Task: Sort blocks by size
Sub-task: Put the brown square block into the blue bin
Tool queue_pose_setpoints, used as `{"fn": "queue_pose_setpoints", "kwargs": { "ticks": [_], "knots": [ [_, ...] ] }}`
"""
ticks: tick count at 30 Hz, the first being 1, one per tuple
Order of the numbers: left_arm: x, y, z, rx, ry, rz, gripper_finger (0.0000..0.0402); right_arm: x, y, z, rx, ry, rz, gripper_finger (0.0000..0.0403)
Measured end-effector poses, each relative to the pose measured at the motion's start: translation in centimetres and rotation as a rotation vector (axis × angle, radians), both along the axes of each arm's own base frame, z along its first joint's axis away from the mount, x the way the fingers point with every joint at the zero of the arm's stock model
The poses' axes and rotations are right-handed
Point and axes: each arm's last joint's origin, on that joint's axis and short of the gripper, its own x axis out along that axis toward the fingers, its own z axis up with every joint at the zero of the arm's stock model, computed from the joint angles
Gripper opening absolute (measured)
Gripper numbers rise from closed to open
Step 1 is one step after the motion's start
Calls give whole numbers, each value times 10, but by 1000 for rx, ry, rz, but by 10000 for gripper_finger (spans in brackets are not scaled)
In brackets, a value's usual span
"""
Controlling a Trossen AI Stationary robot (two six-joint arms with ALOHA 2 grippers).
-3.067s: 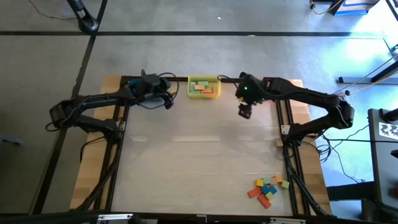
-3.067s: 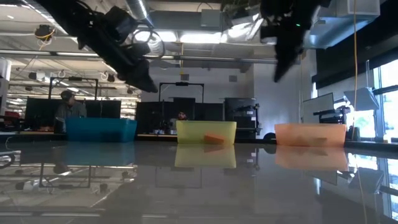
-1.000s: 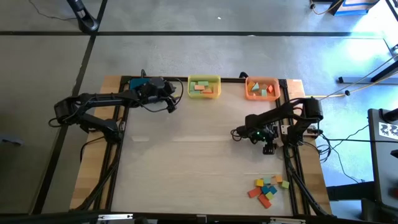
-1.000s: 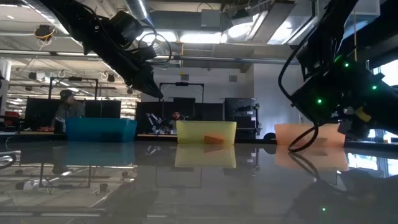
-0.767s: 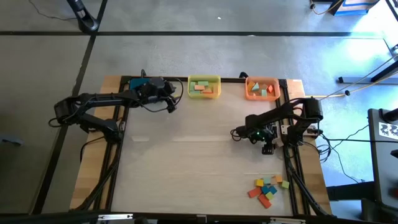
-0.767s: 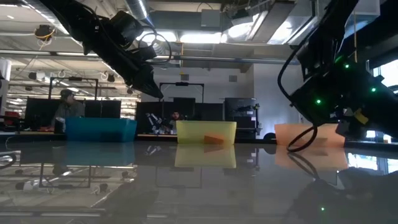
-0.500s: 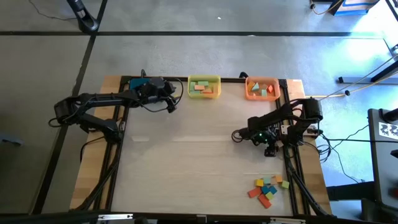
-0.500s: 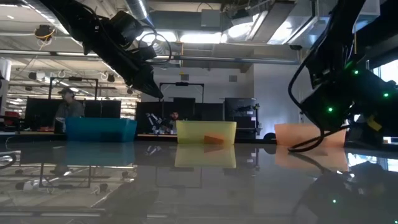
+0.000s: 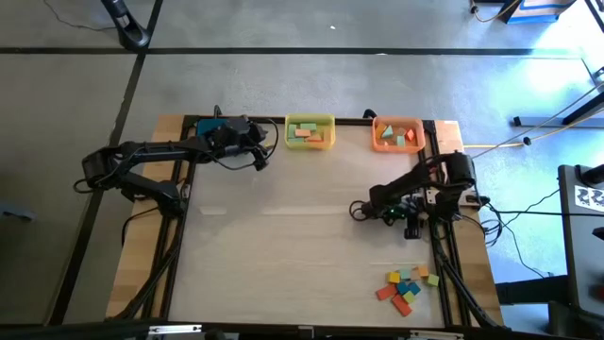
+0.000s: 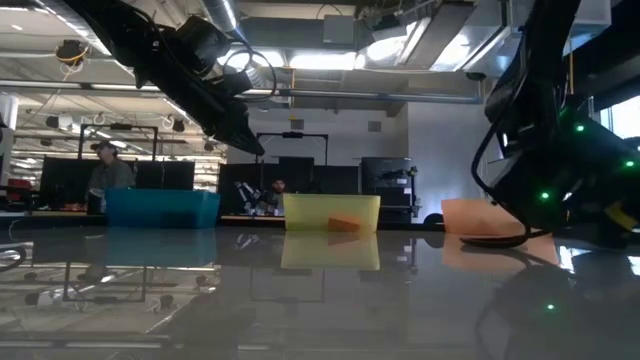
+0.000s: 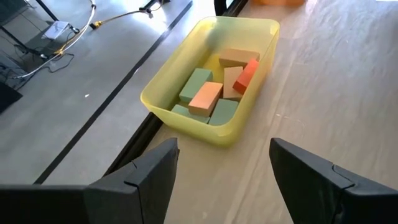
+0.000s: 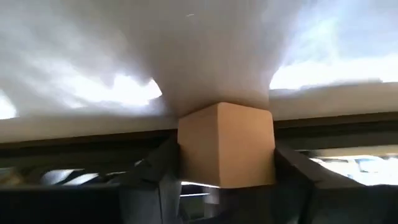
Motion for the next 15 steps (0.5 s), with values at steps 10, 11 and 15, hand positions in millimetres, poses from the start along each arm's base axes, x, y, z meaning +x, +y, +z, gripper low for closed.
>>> {"fn": "queue_pose_setpoints", "kwargs": {
  "ticks": [10, 11, 15],
  "knots": [
    [0, 0, 0, 1, -2, 0, 241, 54, -3, 25, -52, -177, 159, 172],
    [0, 0, 0, 1, -2, 0, 241, 61, -4, 31, -68, -208, 179, 173],
    [0, 0, 0, -10, -11, 9, 241, 90, -6, 54, -126, -366, 247, 178]
  ]
}}
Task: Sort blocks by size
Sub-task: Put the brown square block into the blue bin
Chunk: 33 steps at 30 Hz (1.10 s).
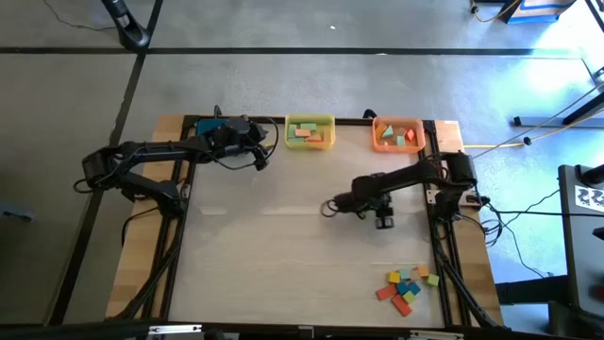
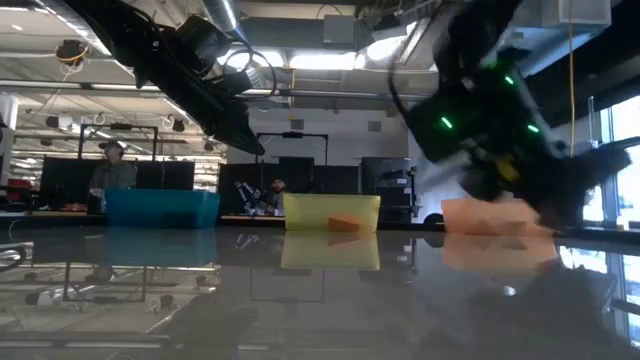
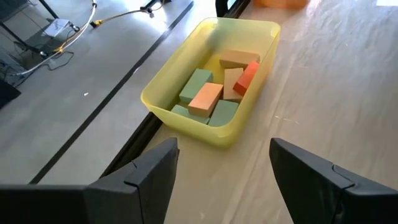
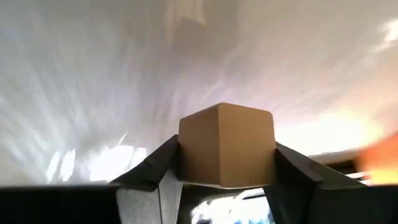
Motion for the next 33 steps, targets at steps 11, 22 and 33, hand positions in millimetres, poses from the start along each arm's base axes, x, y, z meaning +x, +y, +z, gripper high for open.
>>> {"fn": "queue_pose_setpoints", "kwargs": {
  "ticks": [11, 22, 33],
  "knots": [
    [1, -3, 0, 0, 3, -12, 241, 38, -7, 65, -165, -531, 90, 176],
    [20, -33, 6, 100, -13, -229, 241, 60, -37, 93, -149, -914, 71, 177],
    [39, -75, 16, 312, -45, -594, 241, 84, -60, 112, 55, -1291, 111, 179]
  ]
}}
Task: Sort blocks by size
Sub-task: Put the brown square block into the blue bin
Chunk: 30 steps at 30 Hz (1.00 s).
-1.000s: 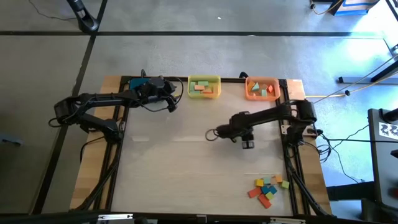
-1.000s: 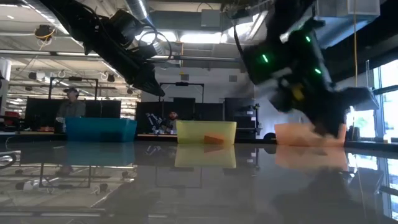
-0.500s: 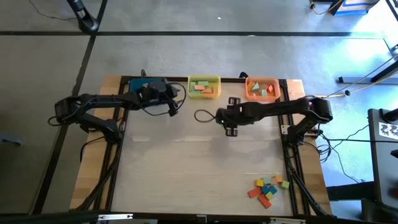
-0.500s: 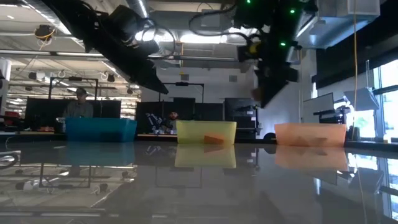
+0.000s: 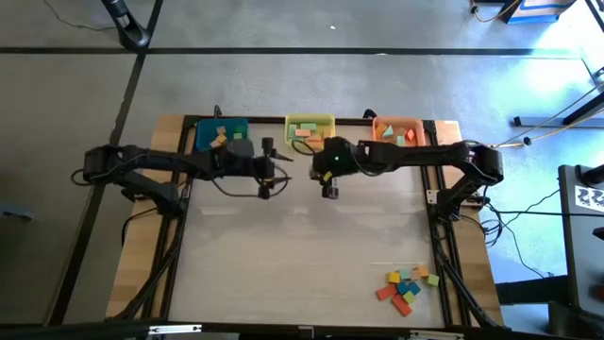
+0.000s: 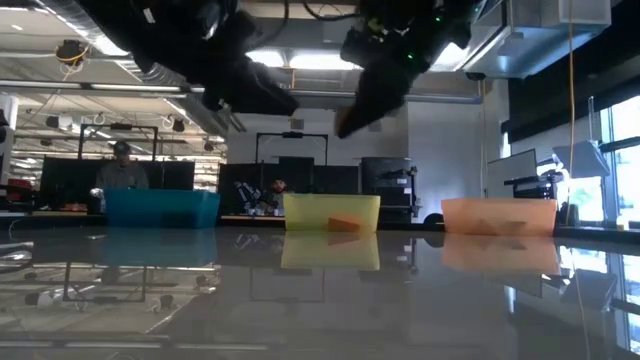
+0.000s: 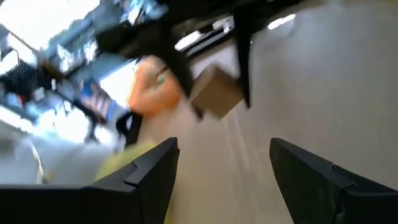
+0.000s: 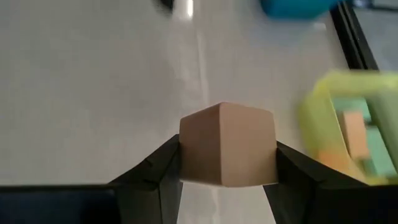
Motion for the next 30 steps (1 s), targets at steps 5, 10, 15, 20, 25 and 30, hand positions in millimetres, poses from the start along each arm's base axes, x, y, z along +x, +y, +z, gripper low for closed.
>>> {"fn": "queue_pose_setpoints", "kwargs": {
  "ticks": [5, 10, 15, 20, 25, 30],
  "knots": [
    [6, -11, 2, 174, -10, -103, 241, 7, 2, 7, 50, -110, 80, 177],
    [12, -15, 0, 290, -13, -160, 241, 11, 4, 6, 97, -142, 142, 181],
    [16, -15, -4, 343, -15, -175, 241, 13, 4, 7, 107, -174, 163, 178],
    [21, -14, -4, 395, -52, -194, 241, 16, 4, 8, 123, -205, 179, 180],
    [22, -15, -2, 415, -78, -211, 241, 17, 4, 10, 117, -227, 181, 179],
    [23, -15, -4, 406, -84, -251, 241, 18, 4, 11, 118, -244, 185, 179]
  ]
}}
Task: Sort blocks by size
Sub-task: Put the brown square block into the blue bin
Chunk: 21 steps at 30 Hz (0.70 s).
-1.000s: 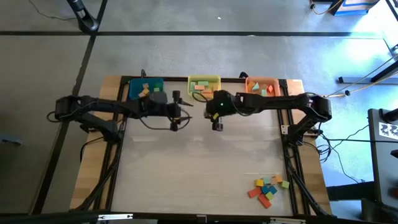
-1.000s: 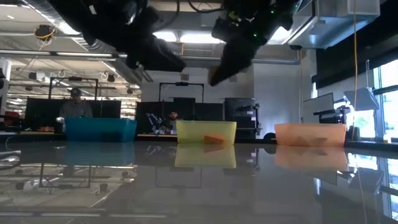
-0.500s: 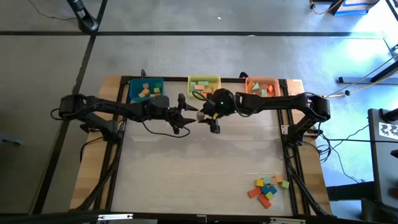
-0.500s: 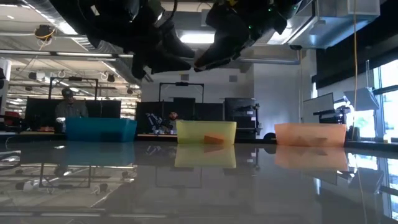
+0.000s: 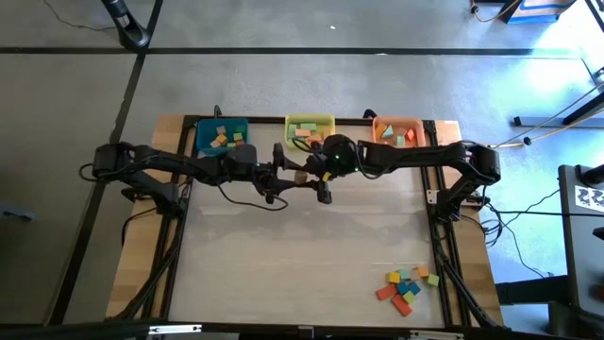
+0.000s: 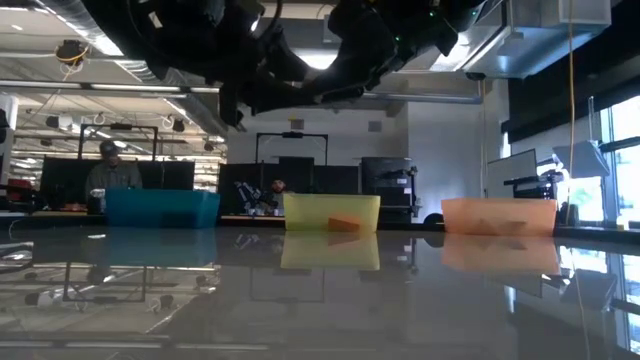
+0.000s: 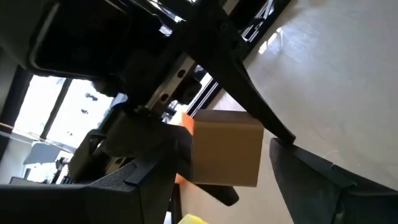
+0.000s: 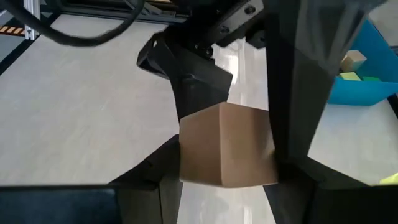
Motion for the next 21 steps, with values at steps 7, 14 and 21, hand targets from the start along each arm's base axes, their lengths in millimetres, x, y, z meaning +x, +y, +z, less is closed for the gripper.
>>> {"fn": "queue_pose_setpoints", "kwargs": {
  "ticks": [7, 14, 21],
  "knots": [
    [3, -2, -2, 27, -14, -30, 231, 1, 0, 2, 27, -28, 14, 179],
    [4, -3, 0, 72, -32, -55, 159, 3, 1, 4, 52, -53, 21, 179],
    [4, -3, 0, 64, -39, -49, 119, 3, 1, 4, 53, -52, 7, 196]
  ]
}}
